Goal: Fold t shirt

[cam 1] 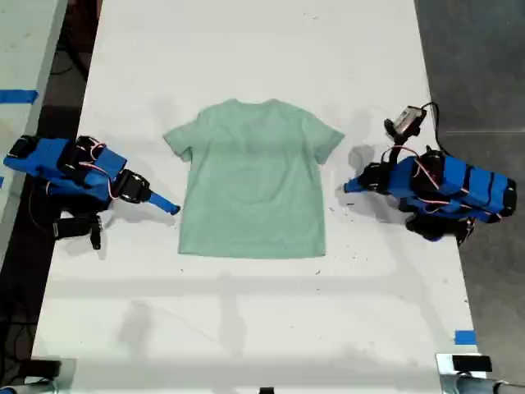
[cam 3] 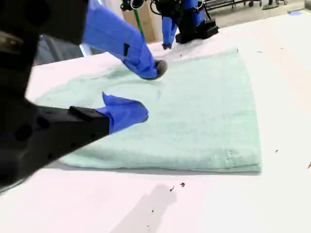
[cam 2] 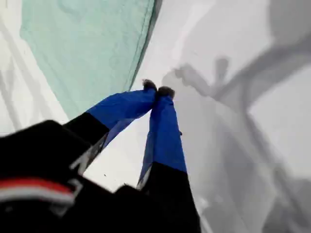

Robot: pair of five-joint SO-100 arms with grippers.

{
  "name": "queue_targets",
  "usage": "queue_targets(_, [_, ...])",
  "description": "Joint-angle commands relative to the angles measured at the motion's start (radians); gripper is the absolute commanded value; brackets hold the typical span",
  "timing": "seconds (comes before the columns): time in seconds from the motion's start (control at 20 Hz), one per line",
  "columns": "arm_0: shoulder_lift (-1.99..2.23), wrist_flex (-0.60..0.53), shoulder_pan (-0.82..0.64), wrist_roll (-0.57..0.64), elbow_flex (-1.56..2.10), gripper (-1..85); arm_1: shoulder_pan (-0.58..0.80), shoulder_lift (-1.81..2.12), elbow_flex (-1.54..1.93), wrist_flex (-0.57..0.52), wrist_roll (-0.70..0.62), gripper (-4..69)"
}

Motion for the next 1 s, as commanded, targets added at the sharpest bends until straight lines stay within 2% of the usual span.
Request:
queue_targets(0.0, [0.006,0.002,0.011,0.009,0.008,10.2,0.0,0.008,0.057,0.008,0.017,1.1])
queue_targets(0.05, [0.006,0.002,0.011,0.009,0.008,10.2,-0.005,0.008,0.044,-0.008,0.002,1.2])
queue_targets(0.1, [0.006,0.002,0.011,0.009,0.008,10.2,0.006,0.002,0.023,-0.048,-0.095,0.8])
queue_targets(0.15, [0.006,0.002,0.011,0.009,0.008,10.2,0.038,-0.023,-0.048,-0.031,-0.109,0.8])
queue_targets(0.25, [0.006,0.002,0.011,0.009,0.008,10.2,0.198,-0.33,-0.347,-0.011,-0.239,1.2])
queue_targets(0.4, [0.006,0.002,-0.018,0.009,0.008,10.1,0.367,-0.979,-0.801,-0.002,-0.443,11.4])
queue_targets(0.55, [0.006,0.002,-0.005,0.009,0.008,10.1,0.479,-1.321,-1.049,-0.046,-0.555,12.0])
queue_targets(0.65, [0.006,0.002,-0.005,0.009,0.008,10.1,0.548,-1.454,-1.112,-0.098,-0.676,16.7])
queue_targets(0.7, [0.006,0.002,-0.006,0.009,0.008,10.1,0.58,-1.506,-1.12,-0.124,-0.703,20.1])
queue_targets(0.8, [0.006,0.002,-0.008,0.009,0.008,10.1,0.63,-1.591,-1.12,-0.192,-0.727,22.4])
queue_targets(0.95, [0.006,0.002,-0.006,0.009,0.008,10.1,0.657,-1.709,-1.111,-0.298,-0.744,22.9])
